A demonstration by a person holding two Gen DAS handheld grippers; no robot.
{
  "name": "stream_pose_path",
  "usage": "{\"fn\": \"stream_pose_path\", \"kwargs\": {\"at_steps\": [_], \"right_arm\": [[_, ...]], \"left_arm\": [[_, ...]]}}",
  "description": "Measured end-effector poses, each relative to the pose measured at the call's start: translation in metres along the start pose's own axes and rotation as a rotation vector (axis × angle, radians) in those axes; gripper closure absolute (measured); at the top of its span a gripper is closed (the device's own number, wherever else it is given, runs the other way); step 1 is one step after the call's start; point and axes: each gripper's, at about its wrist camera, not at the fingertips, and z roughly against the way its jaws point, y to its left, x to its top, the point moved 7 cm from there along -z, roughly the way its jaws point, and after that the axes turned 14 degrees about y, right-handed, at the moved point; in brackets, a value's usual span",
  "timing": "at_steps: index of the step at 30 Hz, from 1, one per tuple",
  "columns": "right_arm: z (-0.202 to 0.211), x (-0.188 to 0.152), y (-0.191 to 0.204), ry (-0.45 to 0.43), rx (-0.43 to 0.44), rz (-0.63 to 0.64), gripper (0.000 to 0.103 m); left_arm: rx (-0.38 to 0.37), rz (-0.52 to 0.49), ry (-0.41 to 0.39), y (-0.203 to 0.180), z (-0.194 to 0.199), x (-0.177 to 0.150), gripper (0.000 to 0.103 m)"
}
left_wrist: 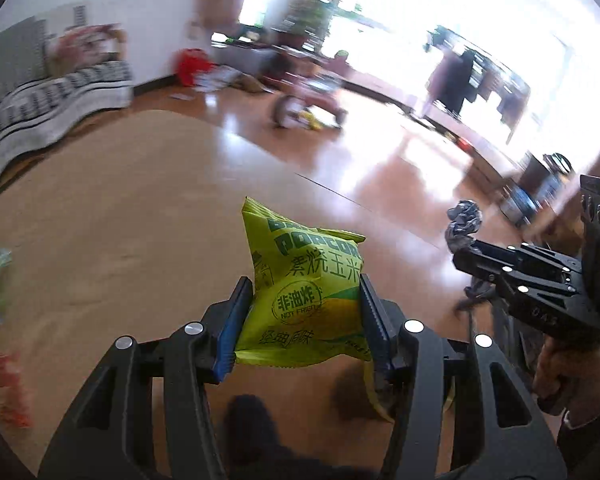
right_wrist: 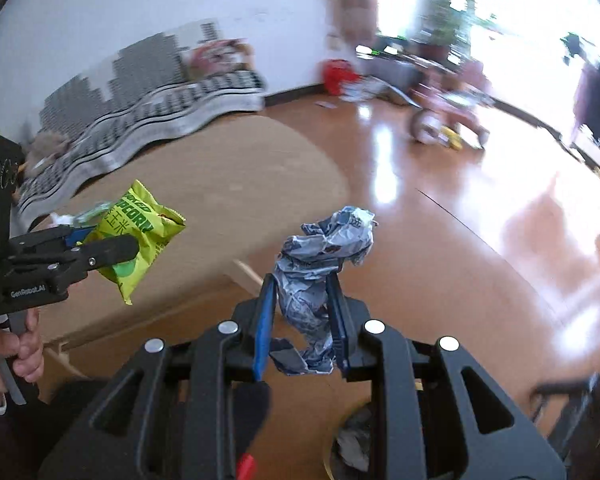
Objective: Collect trash
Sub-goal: 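Carry the snack bag and foil to the bin and open both tools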
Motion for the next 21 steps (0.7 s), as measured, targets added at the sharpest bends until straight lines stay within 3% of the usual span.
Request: {"fn": "stream_pose_path", "kwargs": {"at_steps": [4, 9, 15, 21], "right_arm": [[0.0, -0.056, -0.074, 0.033, -0.049, -0.124, 0.077], [-0.018, -0.115, -0.126, 0.096, -0.06, -0.24, 0.077], [-0.047, -0.17, -0.155, 0.175, -0.053, -0.305, 0.077], [-0.067, -0.195, -0.156, 0.212, -0.028, -0.337, 0.077]], "left_arm": [[-0.048, -0.111, 0.067, -0.076, -0.047, -0.005, 0.051], [-0.098, -0.218, 0.193, -0.148, -0.117, -0.04, 0.051], [-0.095, -0.294, 0.334, -0.178, -0.177, -0.077, 0.051], [-0.093, -0.324, 0.38, -0.182, -0.193, -0.091, 0.051]]}}
